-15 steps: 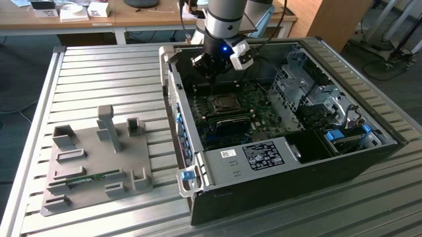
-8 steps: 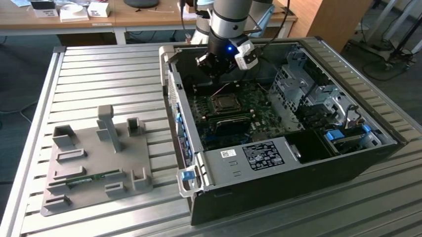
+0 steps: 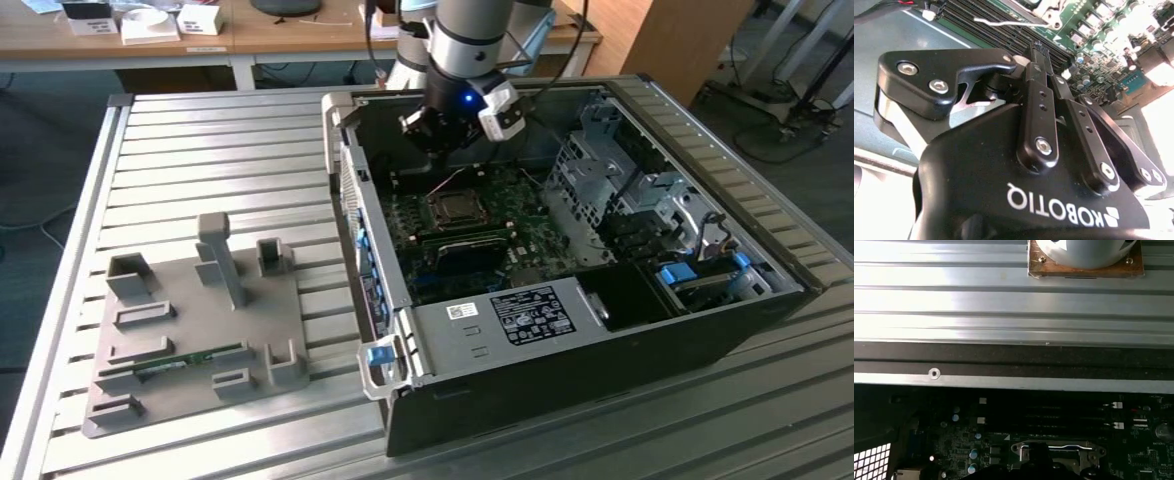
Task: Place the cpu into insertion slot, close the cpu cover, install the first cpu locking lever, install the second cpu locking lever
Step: 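Install the first cpu locking lever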
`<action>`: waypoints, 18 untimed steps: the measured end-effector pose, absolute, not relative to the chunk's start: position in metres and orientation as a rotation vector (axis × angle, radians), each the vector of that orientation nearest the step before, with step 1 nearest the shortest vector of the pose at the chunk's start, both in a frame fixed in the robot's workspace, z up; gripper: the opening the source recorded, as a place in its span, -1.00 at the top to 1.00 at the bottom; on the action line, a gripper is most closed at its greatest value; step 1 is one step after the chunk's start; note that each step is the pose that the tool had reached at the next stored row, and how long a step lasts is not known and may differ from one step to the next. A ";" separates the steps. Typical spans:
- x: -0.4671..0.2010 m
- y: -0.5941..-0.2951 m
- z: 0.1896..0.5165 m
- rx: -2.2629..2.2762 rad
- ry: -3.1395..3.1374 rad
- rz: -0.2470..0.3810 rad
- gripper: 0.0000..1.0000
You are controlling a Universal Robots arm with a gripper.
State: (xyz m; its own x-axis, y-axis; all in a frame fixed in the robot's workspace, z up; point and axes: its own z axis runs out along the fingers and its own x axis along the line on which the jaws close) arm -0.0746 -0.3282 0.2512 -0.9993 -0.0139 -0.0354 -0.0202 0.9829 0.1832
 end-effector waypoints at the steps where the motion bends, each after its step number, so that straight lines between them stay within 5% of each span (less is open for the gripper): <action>1: -0.073 -0.328 0.251 -0.027 3.094 0.286 0.80; 18: -0.061 -0.327 0.240 -0.027 3.094 0.286 0.80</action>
State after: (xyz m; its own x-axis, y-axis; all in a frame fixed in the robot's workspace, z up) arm -0.0614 -0.3266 0.2399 -0.9993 -0.0140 -0.0353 -0.0202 0.9829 0.1832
